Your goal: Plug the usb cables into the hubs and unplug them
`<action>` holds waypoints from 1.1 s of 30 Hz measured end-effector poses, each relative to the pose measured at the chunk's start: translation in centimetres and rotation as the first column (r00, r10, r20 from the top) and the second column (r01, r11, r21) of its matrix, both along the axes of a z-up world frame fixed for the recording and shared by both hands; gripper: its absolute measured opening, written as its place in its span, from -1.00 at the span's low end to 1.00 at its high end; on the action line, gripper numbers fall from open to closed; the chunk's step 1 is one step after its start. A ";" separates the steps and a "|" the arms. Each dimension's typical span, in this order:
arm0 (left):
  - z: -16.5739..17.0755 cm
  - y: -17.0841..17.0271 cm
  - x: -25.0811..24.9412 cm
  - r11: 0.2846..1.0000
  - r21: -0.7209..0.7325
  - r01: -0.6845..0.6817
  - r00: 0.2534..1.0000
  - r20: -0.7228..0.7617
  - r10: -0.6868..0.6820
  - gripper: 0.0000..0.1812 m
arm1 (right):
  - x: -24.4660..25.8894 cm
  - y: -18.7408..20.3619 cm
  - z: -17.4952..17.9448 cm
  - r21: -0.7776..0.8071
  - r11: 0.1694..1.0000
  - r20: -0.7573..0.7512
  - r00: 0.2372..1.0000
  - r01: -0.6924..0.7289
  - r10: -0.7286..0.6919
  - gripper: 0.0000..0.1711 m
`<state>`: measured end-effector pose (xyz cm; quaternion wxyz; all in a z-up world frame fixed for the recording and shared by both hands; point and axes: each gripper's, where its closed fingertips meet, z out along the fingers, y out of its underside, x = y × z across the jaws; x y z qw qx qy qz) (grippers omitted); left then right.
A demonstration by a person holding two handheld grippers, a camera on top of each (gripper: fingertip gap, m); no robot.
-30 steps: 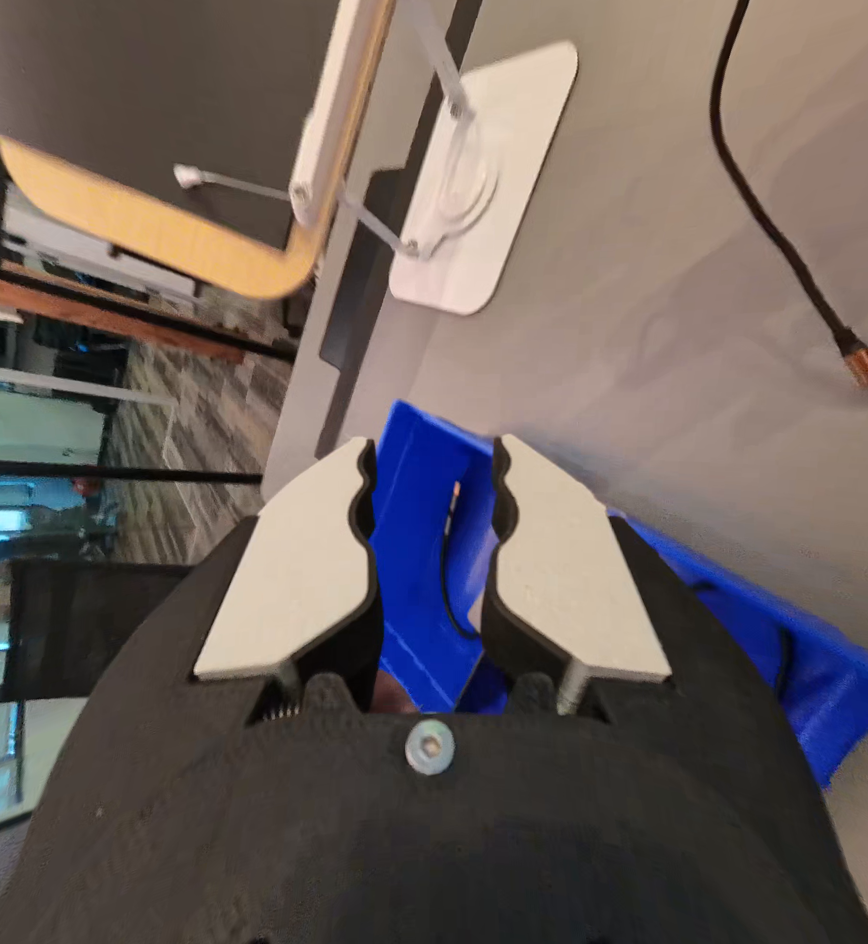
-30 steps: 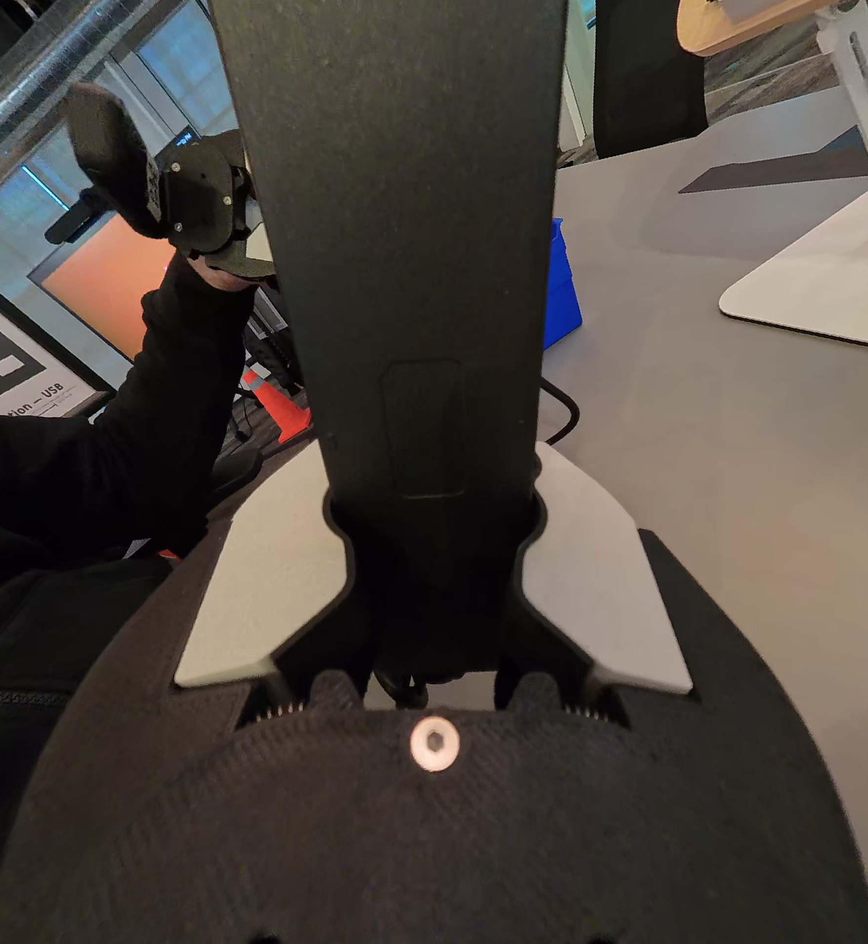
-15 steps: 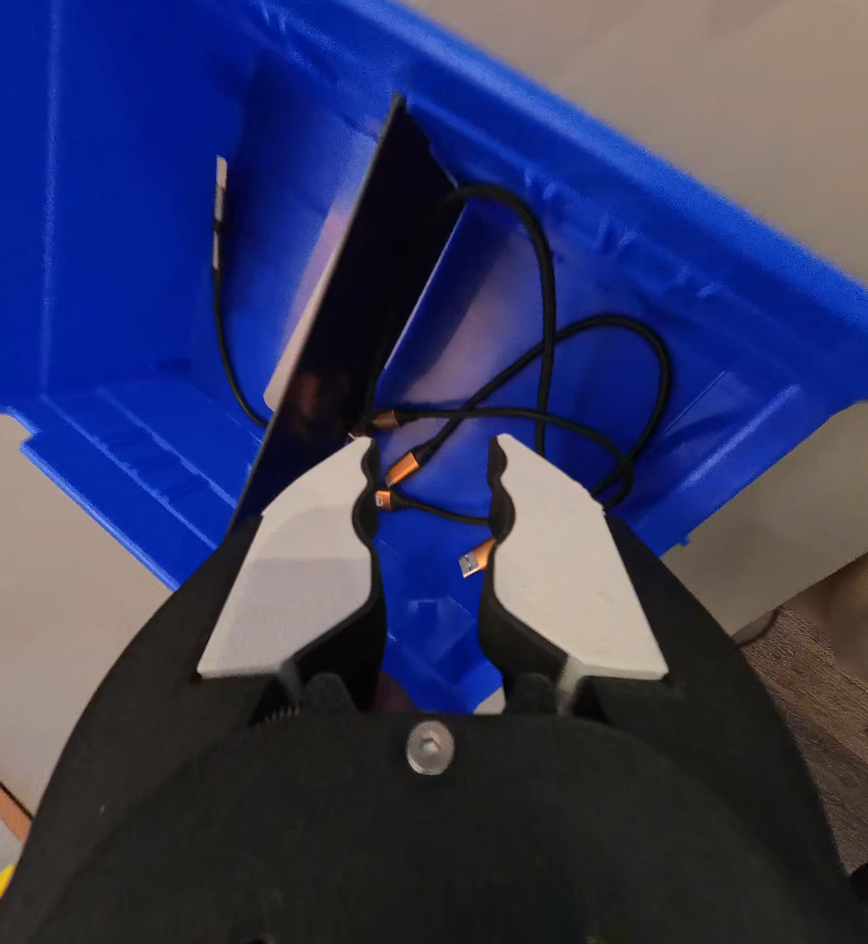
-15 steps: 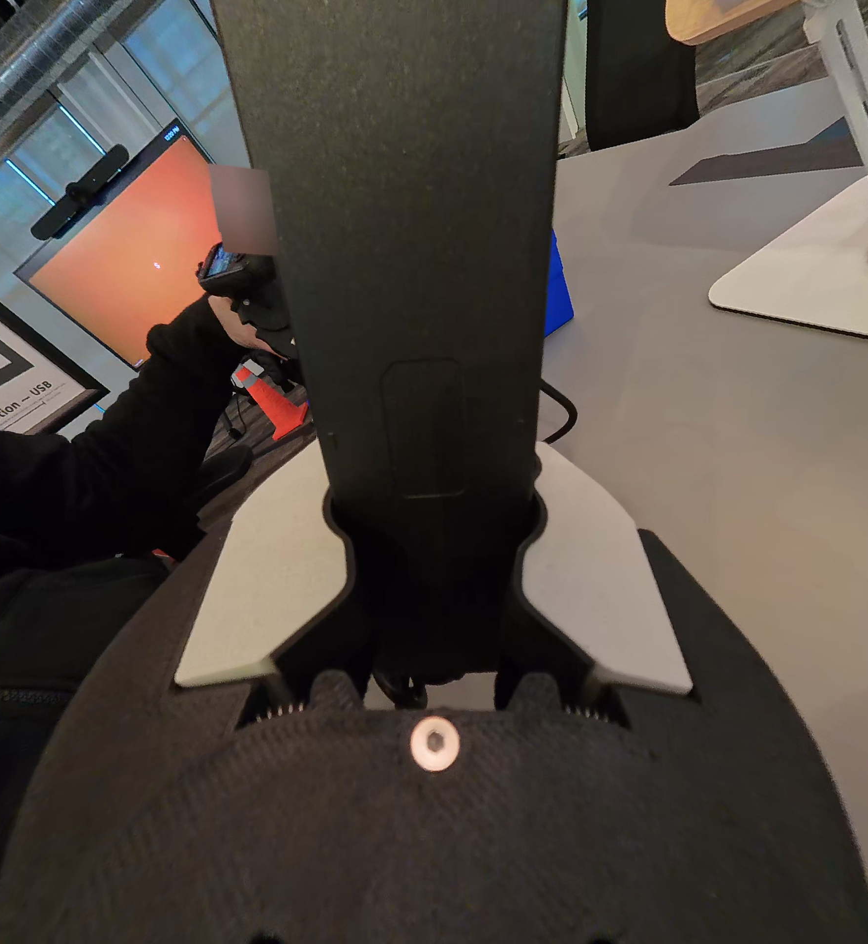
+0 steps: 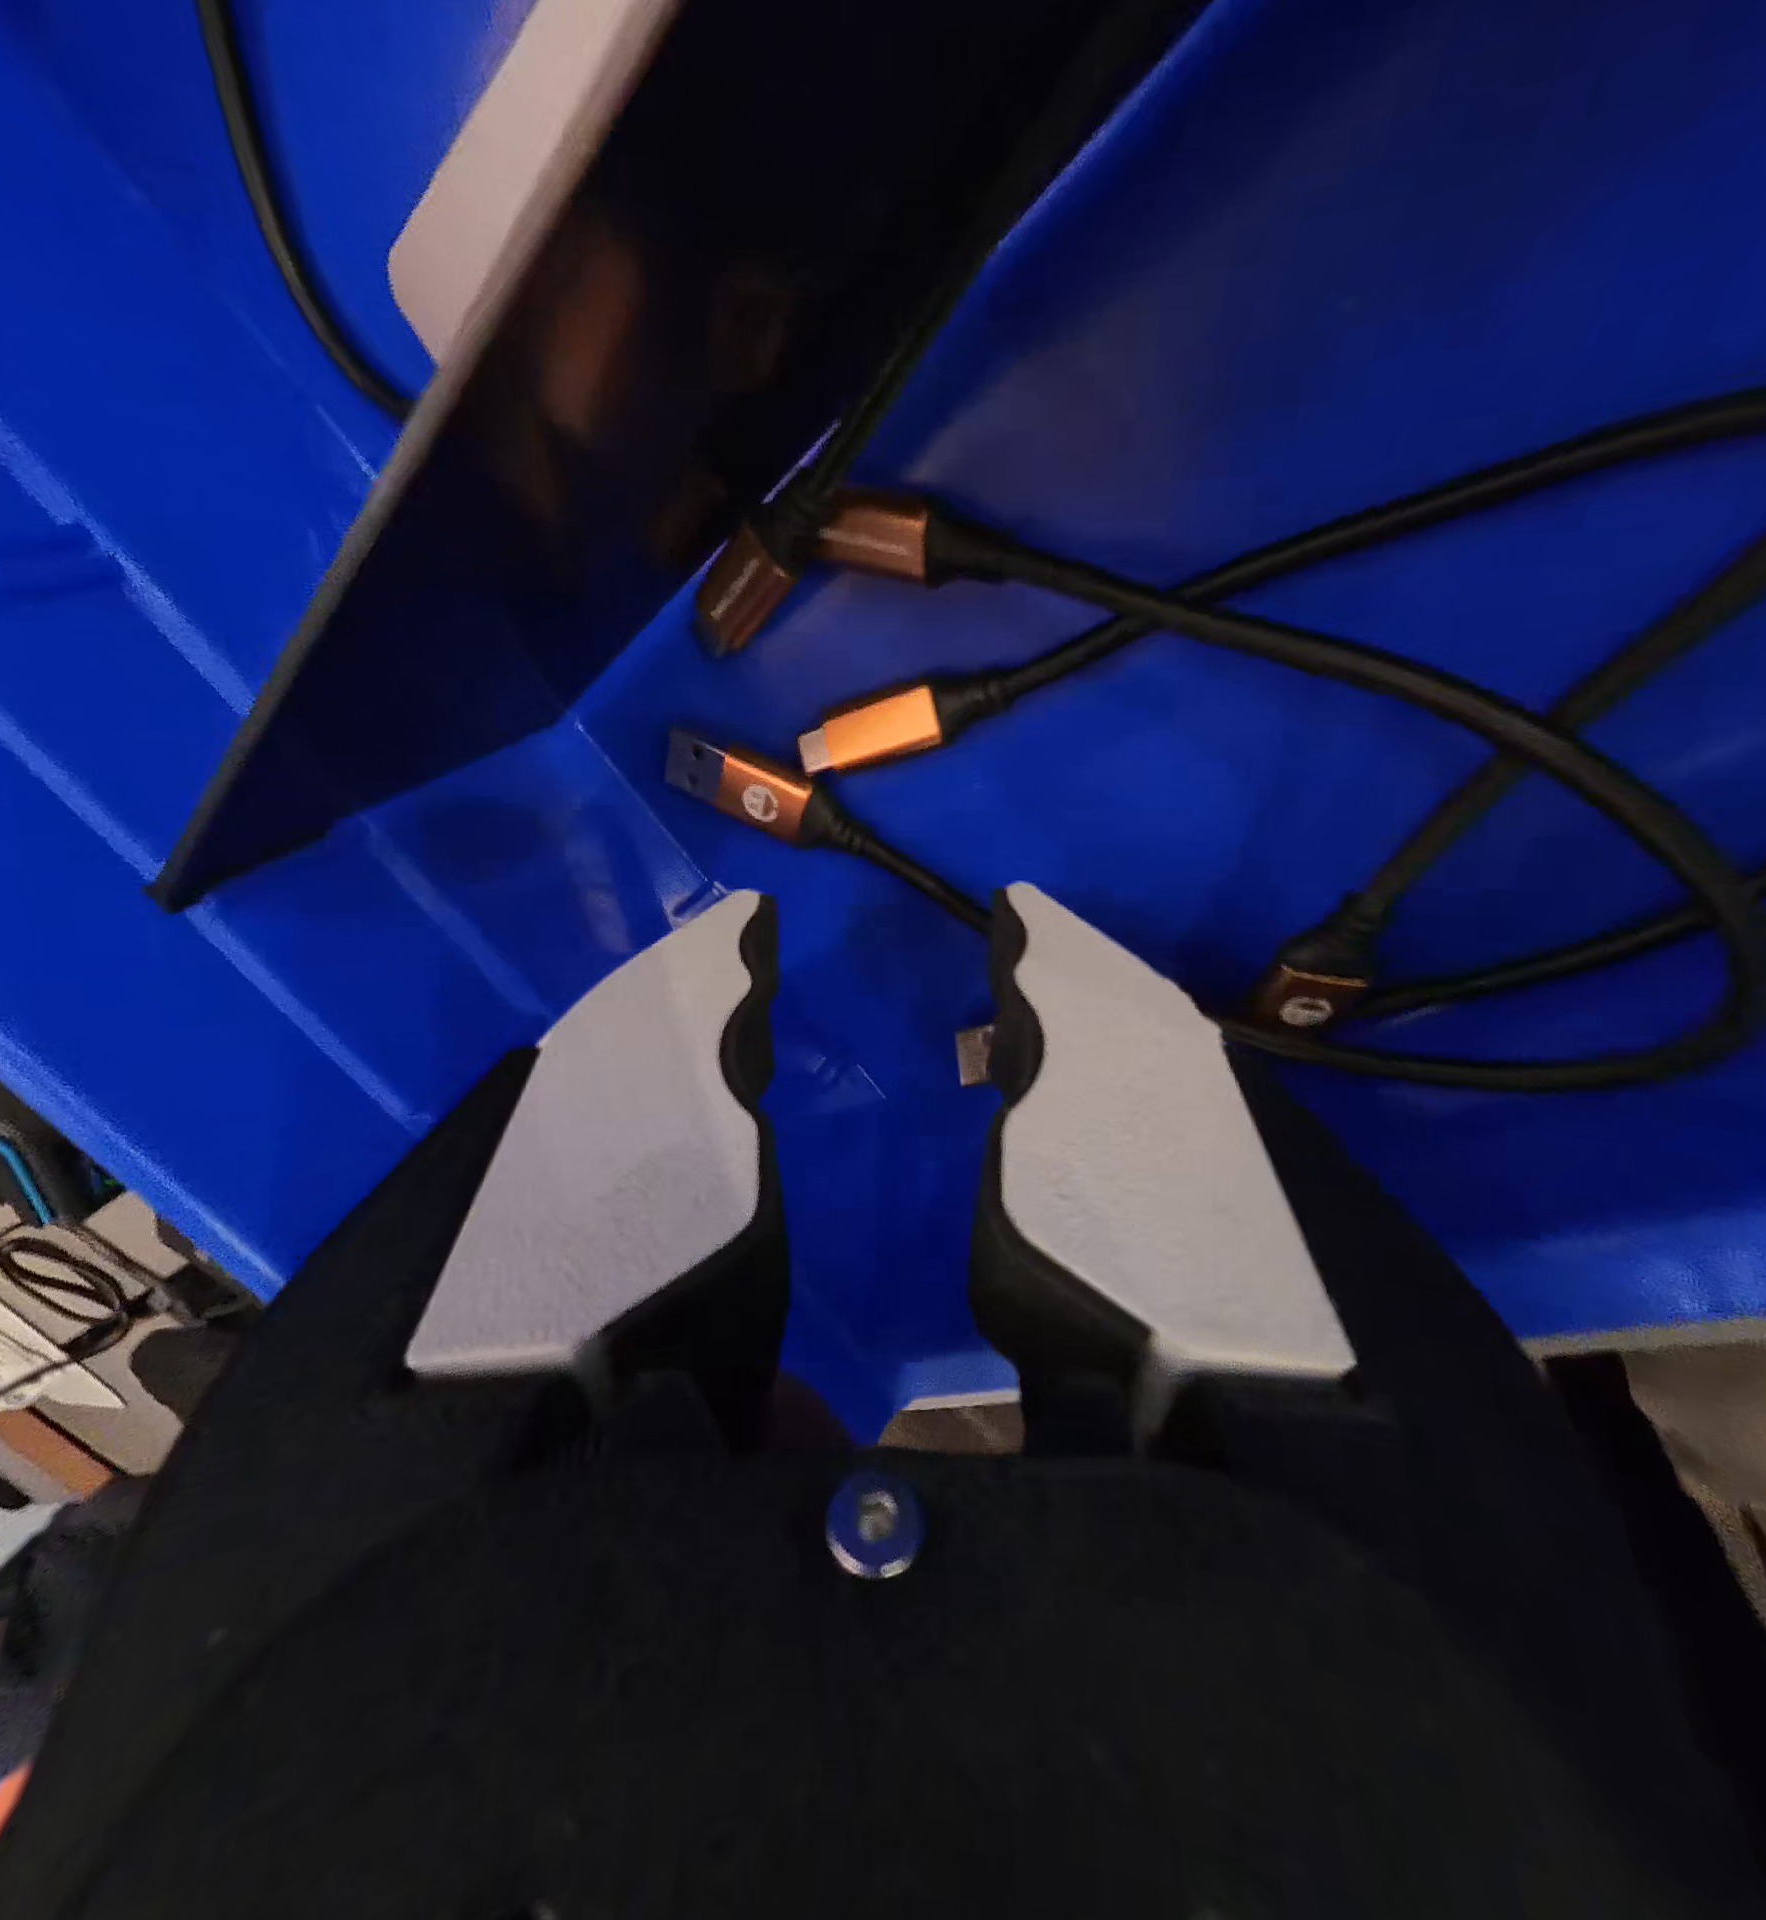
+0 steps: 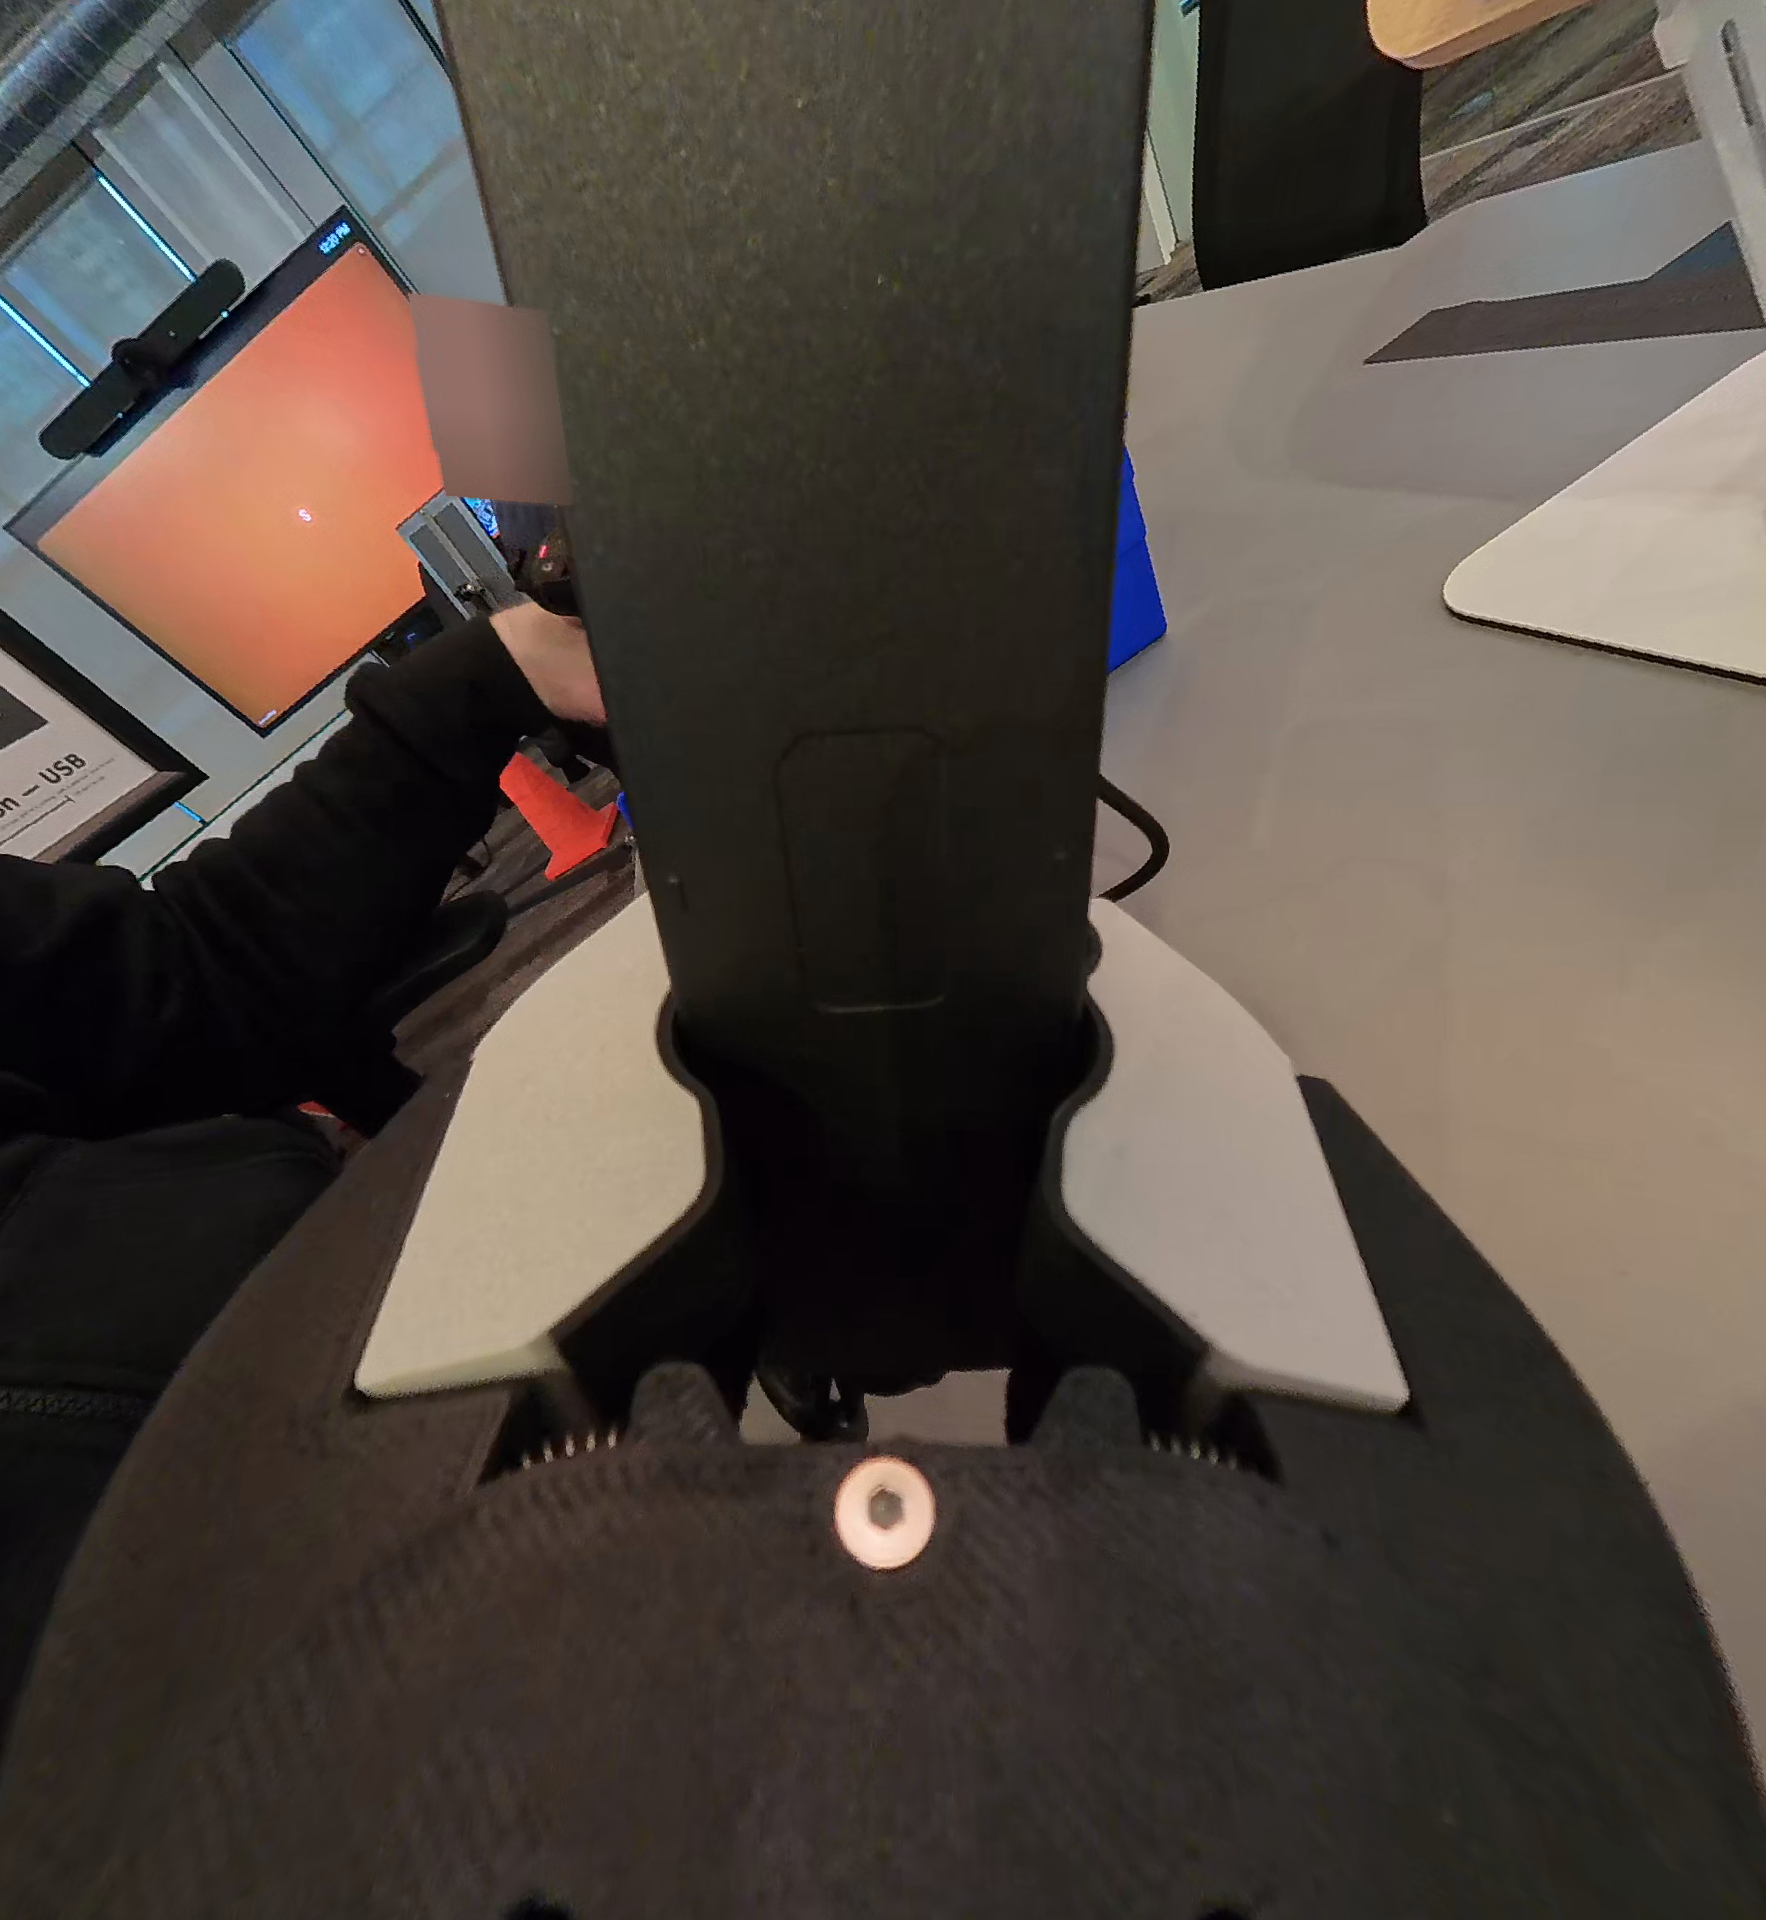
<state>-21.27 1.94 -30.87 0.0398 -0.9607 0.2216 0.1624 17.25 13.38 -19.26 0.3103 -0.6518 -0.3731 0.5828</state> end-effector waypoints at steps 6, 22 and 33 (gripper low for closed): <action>-0.9 0.1 -0.1 0.996 -0.006 -0.090 0.995 0.036 0.091 -0.68 | 0.0 0.0 0.1 0.001 1.000 -0.001 1.000 0.001 -0.001 -0.25; 0.9 0.9 0.0 0.997 0.067 0.036 0.999 -0.012 -0.036 -0.94 | -0.1 -0.1 0.2 0.010 1.000 0.001 1.000 -0.004 0.004 -0.25; 2.9 1.2 3.0 0.953 0.117 0.279 0.959 0.021 -0.283 -0.95 | 0.0 -0.2 0.2 0.012 1.000 -0.001 1.000 -0.006 0.006 -0.25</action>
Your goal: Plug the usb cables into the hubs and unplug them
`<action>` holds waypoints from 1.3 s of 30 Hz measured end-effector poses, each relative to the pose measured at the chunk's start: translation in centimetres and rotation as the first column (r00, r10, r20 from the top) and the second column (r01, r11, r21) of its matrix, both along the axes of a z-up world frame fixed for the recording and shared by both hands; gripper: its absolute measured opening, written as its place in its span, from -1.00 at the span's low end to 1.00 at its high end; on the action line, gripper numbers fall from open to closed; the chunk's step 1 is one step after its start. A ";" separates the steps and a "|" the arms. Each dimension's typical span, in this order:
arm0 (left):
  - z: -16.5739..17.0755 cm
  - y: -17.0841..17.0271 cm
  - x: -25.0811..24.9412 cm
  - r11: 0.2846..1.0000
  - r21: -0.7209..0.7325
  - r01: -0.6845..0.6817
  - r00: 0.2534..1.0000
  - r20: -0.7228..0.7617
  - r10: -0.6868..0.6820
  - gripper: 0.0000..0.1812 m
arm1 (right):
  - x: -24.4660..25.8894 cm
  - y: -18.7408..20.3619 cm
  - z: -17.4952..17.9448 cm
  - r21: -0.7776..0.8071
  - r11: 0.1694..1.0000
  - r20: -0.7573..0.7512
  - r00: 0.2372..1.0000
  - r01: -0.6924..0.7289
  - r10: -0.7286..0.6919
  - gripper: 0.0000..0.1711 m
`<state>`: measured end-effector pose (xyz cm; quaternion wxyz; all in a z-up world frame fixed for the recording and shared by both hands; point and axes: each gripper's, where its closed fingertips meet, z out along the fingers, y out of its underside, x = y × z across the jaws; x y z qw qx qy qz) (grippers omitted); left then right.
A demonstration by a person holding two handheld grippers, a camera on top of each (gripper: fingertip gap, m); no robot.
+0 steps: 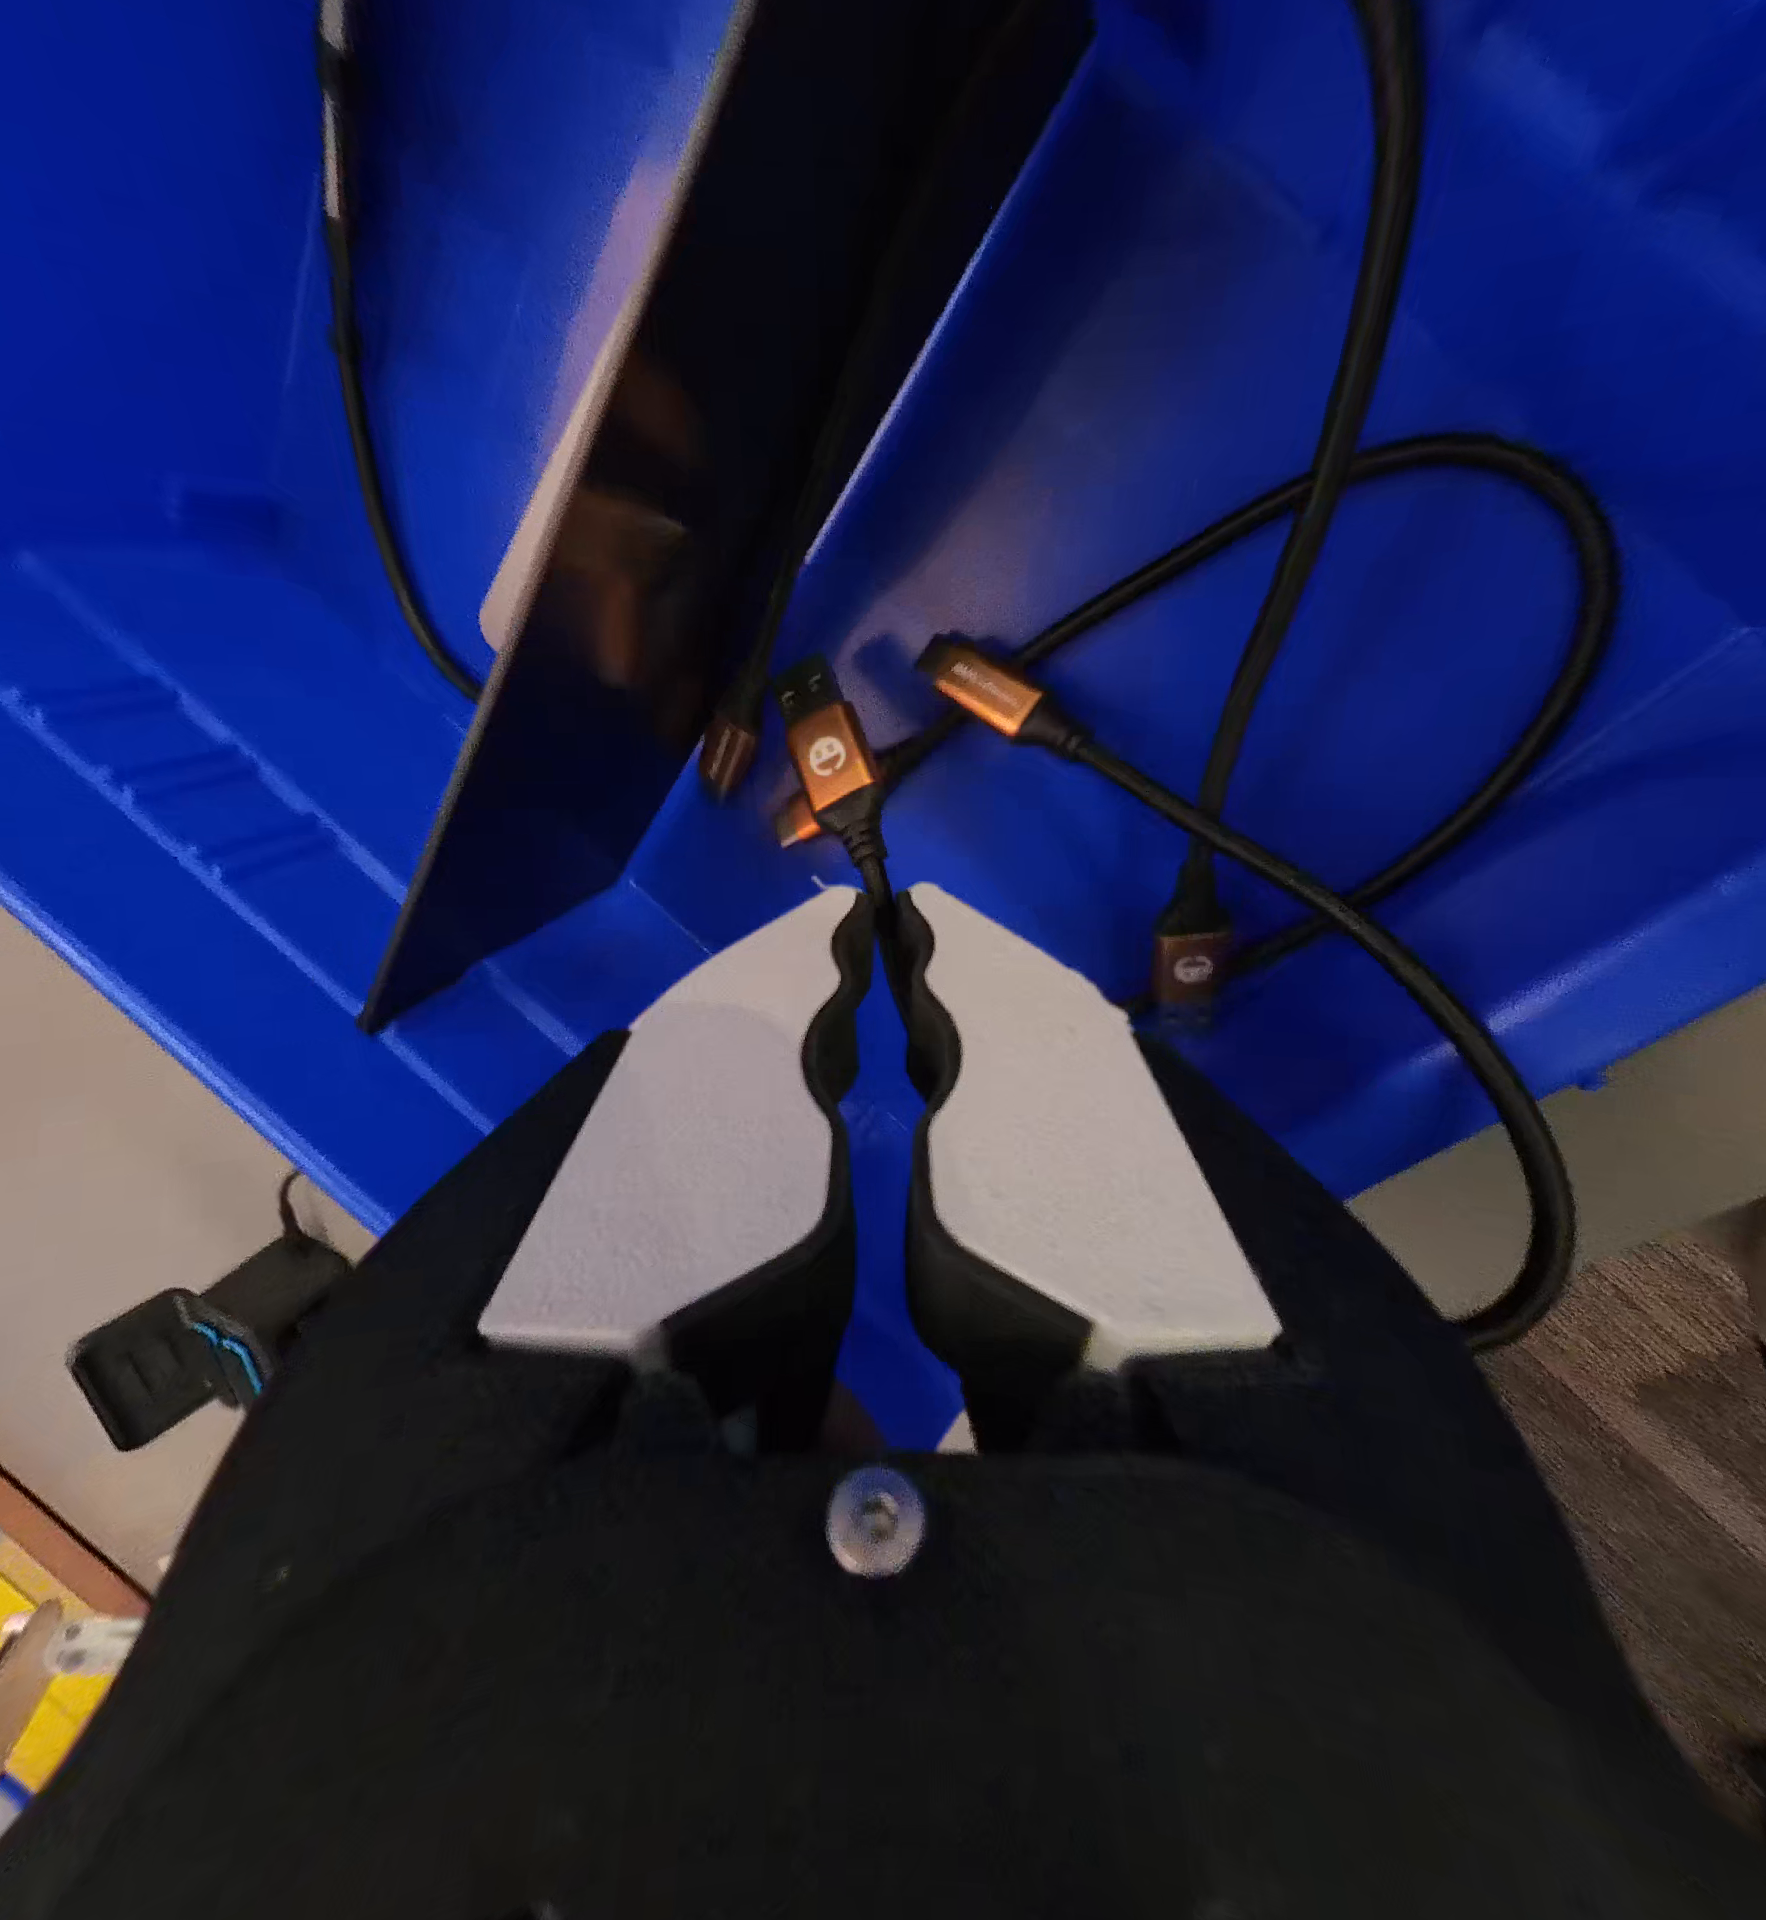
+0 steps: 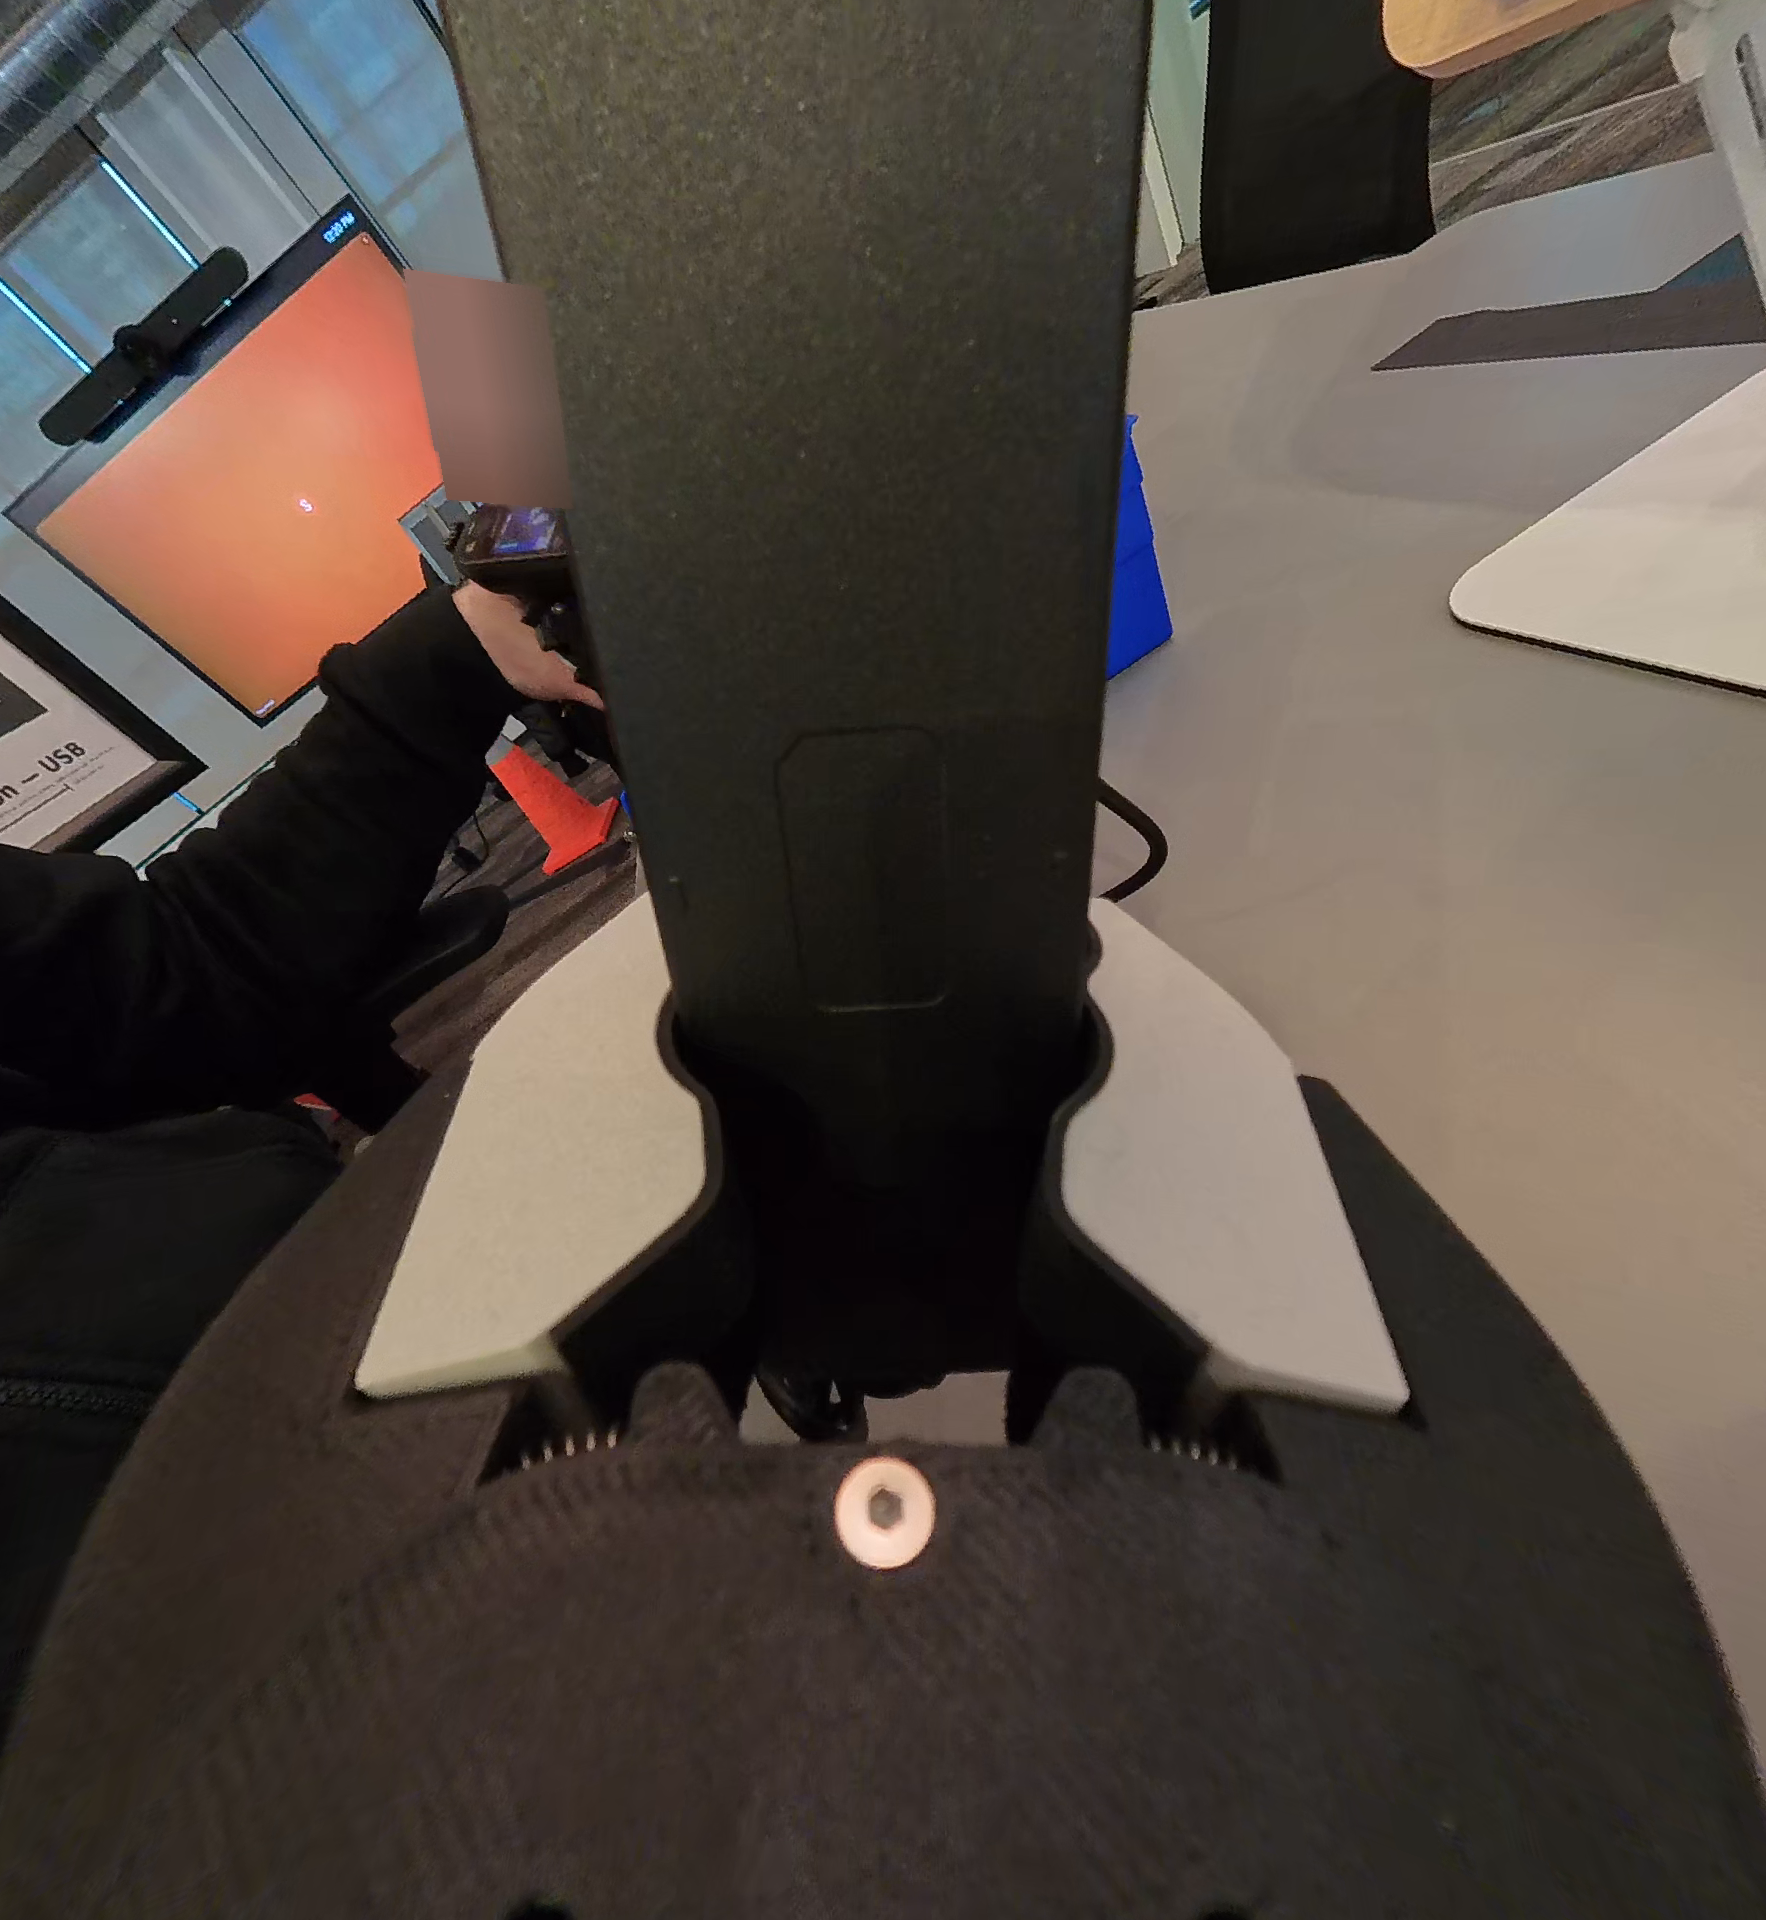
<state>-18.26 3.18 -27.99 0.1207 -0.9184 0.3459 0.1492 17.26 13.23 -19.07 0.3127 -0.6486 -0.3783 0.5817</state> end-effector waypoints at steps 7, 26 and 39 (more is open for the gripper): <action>-1.8 0.5 0.4 1.000 -0.011 0.026 0.999 0.019 -0.026 -0.86 | 0.0 -0.1 0.0 0.001 1.000 0.001 1.000 -0.002 0.002 -0.25; -3.8 1.5 -0.5 0.994 -0.020 -0.108 0.994 0.015 0.108 -0.88 | -0.1 -0.2 0.0 0.009 1.000 0.005 1.000 -0.006 0.006 -0.25; -3.6 1.9 0.5 1.000 0.021 -0.001 1.000 0.009 0.001 -0.82 | -0.1 -0.3 0.0 0.013 1.000 0.005 1.000 -0.009 0.009 -0.25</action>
